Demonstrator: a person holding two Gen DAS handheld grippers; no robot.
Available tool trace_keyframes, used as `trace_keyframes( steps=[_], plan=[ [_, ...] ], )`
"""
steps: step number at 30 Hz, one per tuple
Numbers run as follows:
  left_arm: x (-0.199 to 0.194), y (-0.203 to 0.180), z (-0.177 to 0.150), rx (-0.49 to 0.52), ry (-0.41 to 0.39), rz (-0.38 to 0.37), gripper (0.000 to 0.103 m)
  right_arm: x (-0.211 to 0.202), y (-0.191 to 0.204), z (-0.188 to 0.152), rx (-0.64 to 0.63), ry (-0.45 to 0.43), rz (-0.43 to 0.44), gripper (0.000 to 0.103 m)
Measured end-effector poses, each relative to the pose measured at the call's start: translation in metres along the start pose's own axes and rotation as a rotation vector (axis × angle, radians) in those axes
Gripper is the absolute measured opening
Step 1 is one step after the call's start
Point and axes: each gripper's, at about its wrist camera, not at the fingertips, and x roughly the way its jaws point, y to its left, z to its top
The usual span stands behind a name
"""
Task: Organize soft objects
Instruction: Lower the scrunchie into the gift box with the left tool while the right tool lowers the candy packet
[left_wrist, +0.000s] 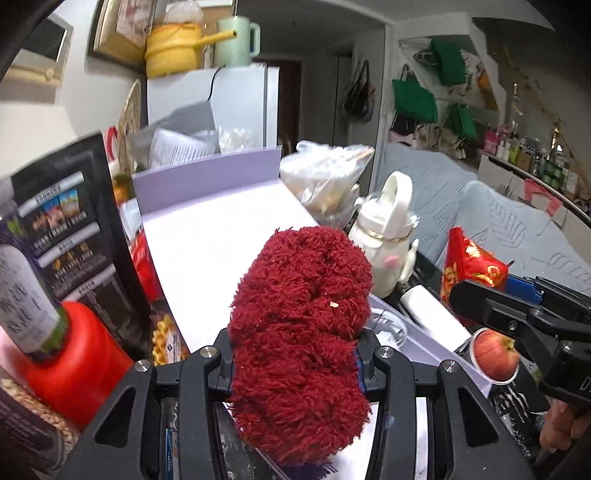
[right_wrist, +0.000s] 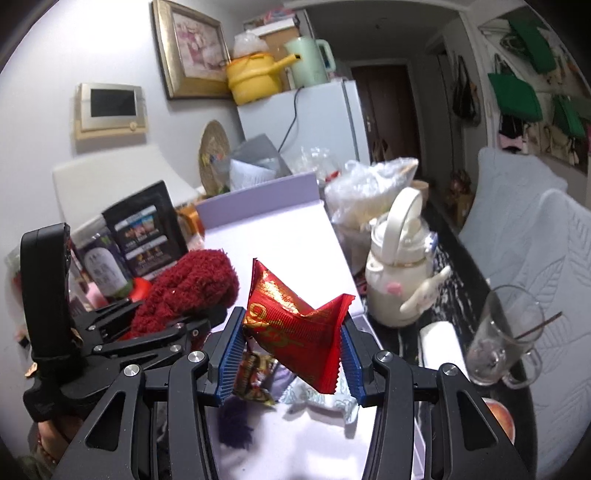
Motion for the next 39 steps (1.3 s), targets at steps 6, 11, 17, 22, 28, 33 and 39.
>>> trace_keyframes(
  steps=[6,11,17,22,28,33,39],
  plan=[
    [0.029,0.0,-0.011,0.018,0.072,0.016,0.043,0.024,-0.009,-0.01,0.001,0.085,-0.02,0.047],
    [0.05,-0.003,-0.02,0.047,0.143,0.025,0.043,0.041,-0.016,-0.018,0.004,0.142,-0.036,0.047],
    [0.062,-0.011,-0.027,0.071,0.195,0.012,0.043,0.052,-0.029,-0.024,0.028,0.18,-0.054,0.047],
    [0.067,-0.018,-0.03,0.115,0.215,0.021,0.043,0.064,-0.041,-0.031,0.054,0.23,-0.08,0.047],
    [0.08,-0.023,-0.038,0.15,0.251,0.047,0.044,0.068,-0.044,-0.035,0.057,0.247,-0.082,0.047],
    [0.09,-0.016,-0.041,0.118,0.288,0.036,0.046,0.067,-0.043,-0.034,0.056,0.246,-0.08,0.047],
    [0.104,-0.014,-0.05,0.109,0.334,0.049,0.05,0.07,-0.043,-0.036,0.066,0.257,-0.06,0.047]
  ],
)
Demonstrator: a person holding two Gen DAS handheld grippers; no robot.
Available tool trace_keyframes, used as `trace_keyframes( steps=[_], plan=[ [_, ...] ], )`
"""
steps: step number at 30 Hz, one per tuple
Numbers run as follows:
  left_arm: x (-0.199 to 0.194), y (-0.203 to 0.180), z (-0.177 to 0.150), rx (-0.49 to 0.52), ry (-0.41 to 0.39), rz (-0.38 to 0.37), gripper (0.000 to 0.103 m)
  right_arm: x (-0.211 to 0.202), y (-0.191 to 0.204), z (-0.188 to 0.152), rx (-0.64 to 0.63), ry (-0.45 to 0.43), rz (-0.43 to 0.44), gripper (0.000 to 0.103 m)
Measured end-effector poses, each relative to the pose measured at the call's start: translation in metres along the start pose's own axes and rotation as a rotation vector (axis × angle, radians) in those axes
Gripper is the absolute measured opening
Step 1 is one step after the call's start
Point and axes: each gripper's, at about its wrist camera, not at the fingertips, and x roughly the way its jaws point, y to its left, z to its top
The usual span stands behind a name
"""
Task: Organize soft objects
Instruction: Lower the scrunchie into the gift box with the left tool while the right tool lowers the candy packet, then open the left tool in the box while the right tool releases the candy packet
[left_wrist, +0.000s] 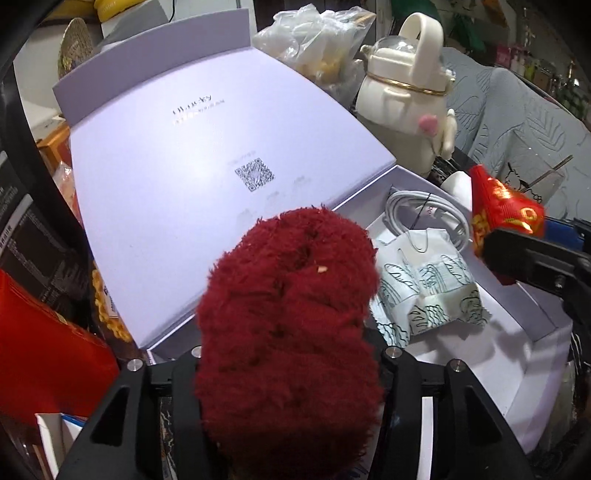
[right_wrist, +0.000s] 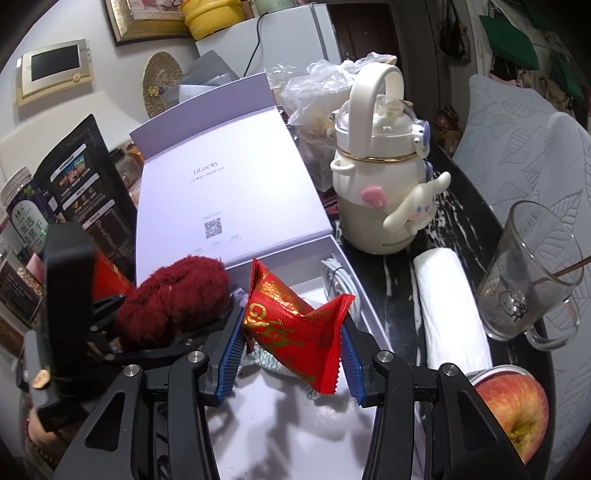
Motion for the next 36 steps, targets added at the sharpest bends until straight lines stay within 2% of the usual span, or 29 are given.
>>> trace_keyframes(
  steps=[4,10,12,13,15,18,25,27,32,36],
  plan=[
    [0.0,-0.001,-0.001,0.001,0.001,0.007,0.052,0.003,0.0,-0.001,0.001,0.007,0.006,0.047],
    [0.003,0.0,0.004,-0.021,0.029,-0.005,0.061,0.006,0.001,-0.001,-0.001,0.018,0.008,0.047],
    [0.0,0.0,0.006,-0.034,0.019,-0.024,0.075,0.005,0.002,-0.001,-0.007,0.007,0.004,0.047],
    [-0.001,0.001,0.007,-0.036,0.017,-0.02,0.079,0.004,0.002,-0.001,-0.009,0.002,0.002,0.047],
    [-0.007,-0.002,0.009,-0.03,0.005,-0.007,0.082,0.004,0.001,-0.001,-0.012,-0.002,-0.002,0.047],
    [-0.015,-0.006,0.011,-0.008,-0.015,0.057,0.088,0.003,0.001,0.0,-0.009,-0.014,-0.006,0.047],
    [-0.031,-0.005,0.014,-0.005,-0.045,0.094,0.088,0.006,0.002,-0.001,-0.017,-0.014,0.04,0.05],
    [-0.032,-0.004,0.015,-0.006,-0.051,0.102,0.088,0.009,0.002,-0.002,-0.008,-0.011,0.041,0.053],
    [-0.036,0.003,0.015,-0.011,-0.054,0.089,0.088,0.011,-0.004,-0.001,0.018,0.003,0.03,0.069],
    [-0.04,0.004,0.014,-0.014,-0.06,0.085,0.088,0.008,-0.003,0.0,0.009,0.006,0.008,0.069]
  ],
)
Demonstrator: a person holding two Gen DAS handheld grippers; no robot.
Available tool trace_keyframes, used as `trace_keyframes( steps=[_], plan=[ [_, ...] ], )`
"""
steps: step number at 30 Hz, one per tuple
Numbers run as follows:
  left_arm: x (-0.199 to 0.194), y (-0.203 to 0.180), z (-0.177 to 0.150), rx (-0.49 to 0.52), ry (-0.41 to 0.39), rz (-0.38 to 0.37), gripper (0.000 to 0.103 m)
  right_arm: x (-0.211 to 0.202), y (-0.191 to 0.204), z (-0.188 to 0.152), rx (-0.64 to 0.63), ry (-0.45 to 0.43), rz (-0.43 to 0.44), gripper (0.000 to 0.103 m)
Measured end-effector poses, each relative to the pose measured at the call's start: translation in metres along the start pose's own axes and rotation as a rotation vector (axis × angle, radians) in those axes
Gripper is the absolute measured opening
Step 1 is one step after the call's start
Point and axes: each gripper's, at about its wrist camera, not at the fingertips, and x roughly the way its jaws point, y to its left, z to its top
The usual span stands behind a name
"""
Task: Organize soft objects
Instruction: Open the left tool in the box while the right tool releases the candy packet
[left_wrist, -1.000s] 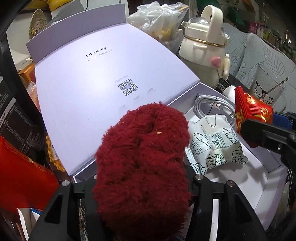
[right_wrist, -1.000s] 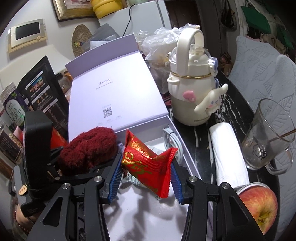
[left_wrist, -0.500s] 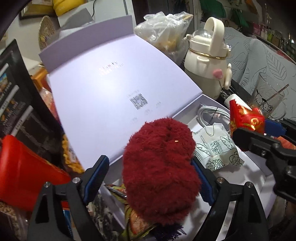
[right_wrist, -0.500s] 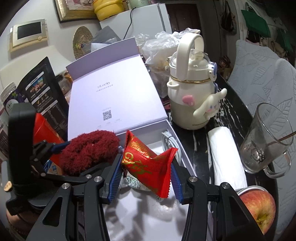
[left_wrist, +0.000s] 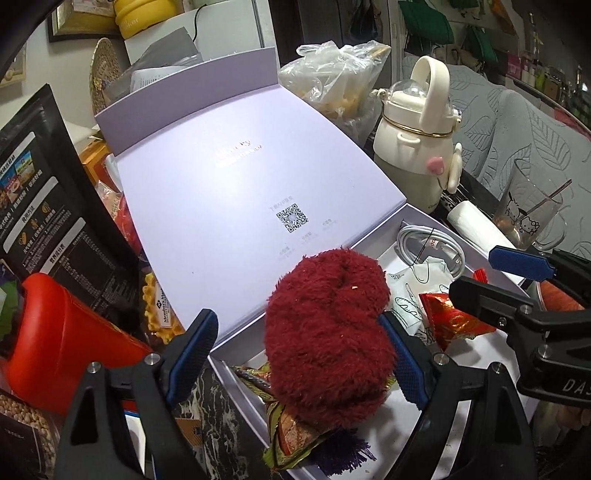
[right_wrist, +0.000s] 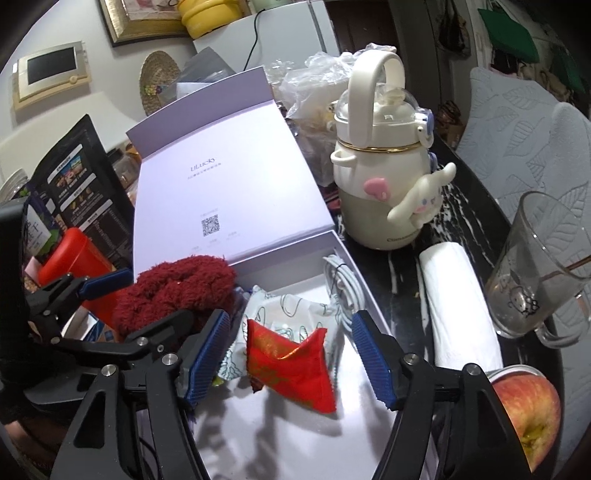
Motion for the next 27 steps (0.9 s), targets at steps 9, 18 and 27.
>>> trace_keyframes(
  steps=[9,18,27],
  plan=[
    [-0.027,-0.004,0.0,0.015,-0.066,0.028,0.088,-0.023,0.007,-0.004,-0.012,-0.033,-0.019,0.069],
    [-0.071,-0.012,-0.002,0.029,-0.14,0.012,0.088,-0.072,0.023,-0.007,-0.05,-0.097,-0.063,0.069],
    [-0.132,-0.016,-0.01,0.02,-0.226,-0.021,0.088,-0.135,0.046,-0.015,-0.093,-0.182,-0.095,0.069]
  ],
)
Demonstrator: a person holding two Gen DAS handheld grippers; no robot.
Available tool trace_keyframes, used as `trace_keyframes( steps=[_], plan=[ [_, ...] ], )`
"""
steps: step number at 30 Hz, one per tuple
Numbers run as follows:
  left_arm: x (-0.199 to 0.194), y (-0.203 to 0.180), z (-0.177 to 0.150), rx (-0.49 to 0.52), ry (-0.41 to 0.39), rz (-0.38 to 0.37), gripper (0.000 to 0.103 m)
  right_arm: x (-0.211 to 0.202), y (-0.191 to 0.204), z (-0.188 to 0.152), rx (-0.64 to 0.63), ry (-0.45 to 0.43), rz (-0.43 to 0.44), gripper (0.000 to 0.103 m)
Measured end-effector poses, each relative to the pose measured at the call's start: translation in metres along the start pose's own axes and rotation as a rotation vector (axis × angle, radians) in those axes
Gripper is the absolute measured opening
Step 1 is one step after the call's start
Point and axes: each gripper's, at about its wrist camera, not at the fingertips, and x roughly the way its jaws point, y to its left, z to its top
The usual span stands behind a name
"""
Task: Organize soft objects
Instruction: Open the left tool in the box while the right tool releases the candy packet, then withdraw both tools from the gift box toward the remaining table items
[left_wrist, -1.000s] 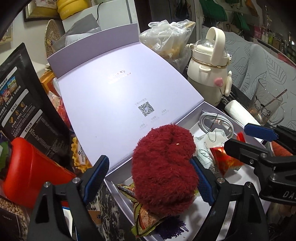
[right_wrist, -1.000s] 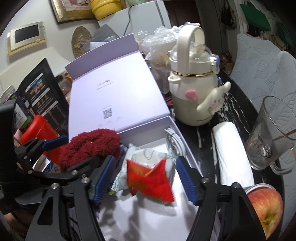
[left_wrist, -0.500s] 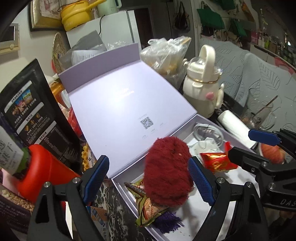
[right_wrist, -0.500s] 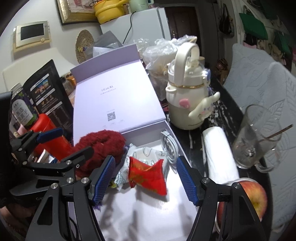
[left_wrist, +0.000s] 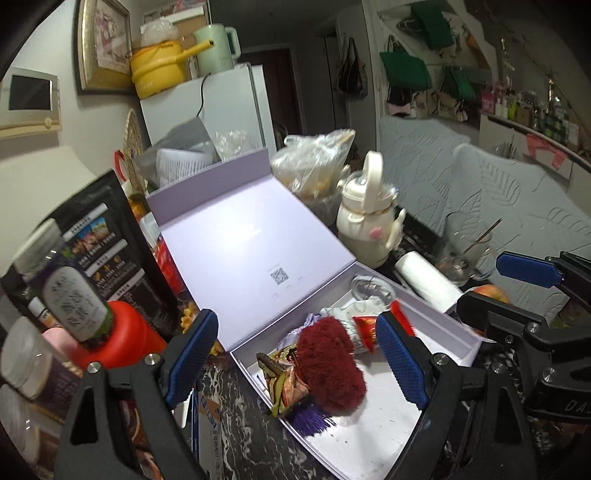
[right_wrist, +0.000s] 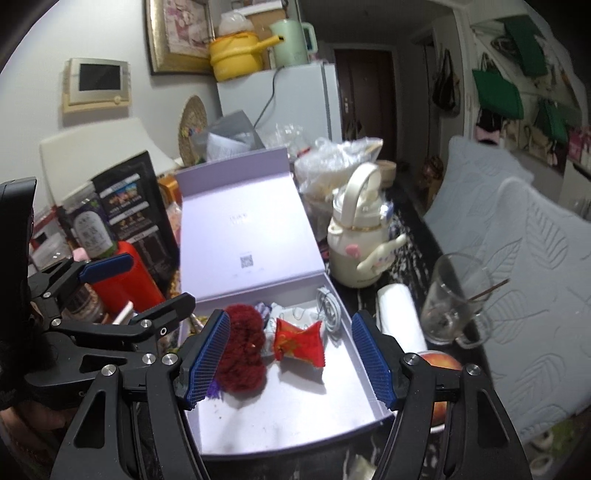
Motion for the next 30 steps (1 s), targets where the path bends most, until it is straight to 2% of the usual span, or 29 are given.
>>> trace_keyframes(
  steps=[15,25,30],
  plan=[
    [-0.098,-0.019,-0.026,-0.009,-0.127,-0.068,0.088,-0.104,0.022,-0.032,-0.033,-0.121,-0.056,0.069],
    [-0.139,-0.047,-0.061,0.059,-0.144,-0.157,0.088,-0.158,0.024,-0.079,-0.003,-0.151,-0.102,0.071],
    [-0.15,-0.068,-0.084,0.106,-0.12,-0.215,0.088,-0.181,0.024,-0.107,0.015,-0.154,-0.132,0.071]
  ],
)
